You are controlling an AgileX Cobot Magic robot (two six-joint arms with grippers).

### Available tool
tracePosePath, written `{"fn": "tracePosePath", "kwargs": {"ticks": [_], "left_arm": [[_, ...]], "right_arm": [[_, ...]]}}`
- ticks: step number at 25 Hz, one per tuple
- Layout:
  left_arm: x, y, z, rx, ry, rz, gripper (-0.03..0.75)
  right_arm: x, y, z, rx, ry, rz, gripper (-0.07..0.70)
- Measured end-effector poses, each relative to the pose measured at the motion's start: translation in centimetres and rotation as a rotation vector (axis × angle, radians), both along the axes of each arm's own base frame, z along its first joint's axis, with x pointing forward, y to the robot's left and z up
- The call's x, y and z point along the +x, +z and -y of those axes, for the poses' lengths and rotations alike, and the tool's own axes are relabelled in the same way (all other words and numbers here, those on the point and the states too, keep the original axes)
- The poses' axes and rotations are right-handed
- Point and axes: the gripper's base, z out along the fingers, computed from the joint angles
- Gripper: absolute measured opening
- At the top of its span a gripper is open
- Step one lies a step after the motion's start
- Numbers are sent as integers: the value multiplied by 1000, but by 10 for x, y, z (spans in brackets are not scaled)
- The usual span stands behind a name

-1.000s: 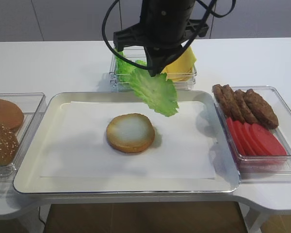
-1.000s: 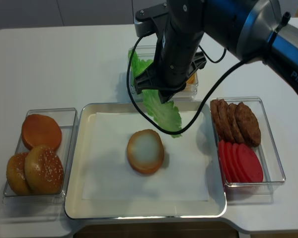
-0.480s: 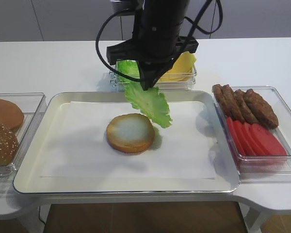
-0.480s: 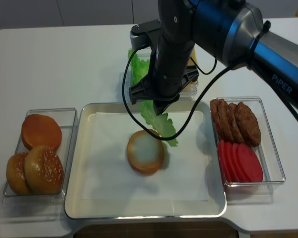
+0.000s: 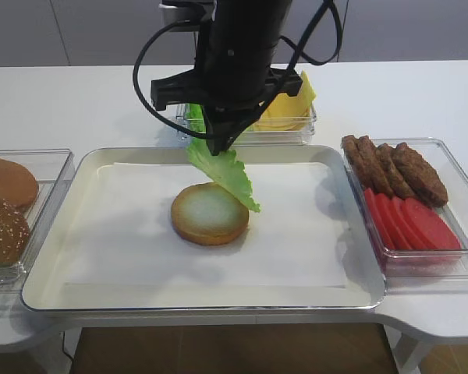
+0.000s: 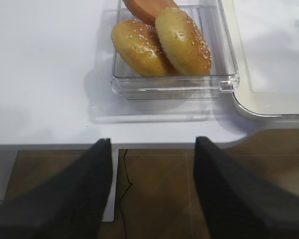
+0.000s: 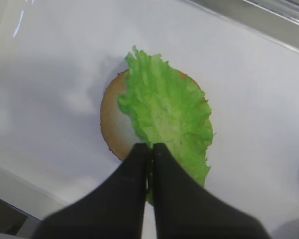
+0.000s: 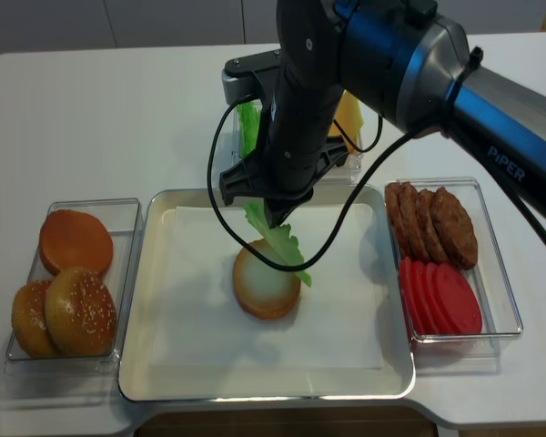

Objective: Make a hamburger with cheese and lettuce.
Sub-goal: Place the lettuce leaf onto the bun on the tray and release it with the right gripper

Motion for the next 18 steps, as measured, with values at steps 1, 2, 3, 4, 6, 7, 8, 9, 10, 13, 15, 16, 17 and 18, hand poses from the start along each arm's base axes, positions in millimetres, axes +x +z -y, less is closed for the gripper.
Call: {"fn": "tracePosePath", "kwargs": {"ticks": [1, 2, 3, 4, 6, 7, 8, 9, 10, 13, 15, 16, 17, 18], "left_arm": [[0, 0, 0, 0, 0, 0, 391], [0, 0, 0, 0, 0, 0, 391], [0, 0, 0, 0, 0, 0, 391], [0, 0, 0, 0, 0, 0, 391], [0, 0, 0, 0, 0, 0, 391], [0, 0, 0, 0, 0, 0, 391], [0, 0, 0, 0, 0, 0, 391], [0, 0, 0, 0, 0, 0, 391], [0, 0, 0, 0, 0, 0, 391], [0, 0, 0, 0, 0, 0, 391], [0, 0, 0, 0, 0, 0, 391], [0, 0, 0, 0, 0, 0, 391], [0, 0, 0, 0, 0, 0, 391], [0, 0, 0, 0, 0, 0, 391]], "right_arm": [[0, 0, 0, 3, 0, -2, 30], [0, 0, 0, 3, 0, -2, 30], [0, -1, -1, 3, -2, -6, 31], [0, -2, -1, 3, -2, -8, 31], [1, -5, -3, 6, -3, -23, 31], [1, -8, -4, 5, -1, -32, 30], [1, -11, -6, 3, 1, -39, 31], [1, -13, -7, 1, 2, -44, 31], [1, -17, -10, -4, 6, -52, 30], [0, -21, -14, -5, 10, -67, 30], [0, -24, -15, -8, 6, -74, 30], [0, -25, -16, -9, 5, -77, 30], [0, -26, -16, -10, 5, -78, 30], [0, -26, -16, -10, 5, -78, 31]]}}
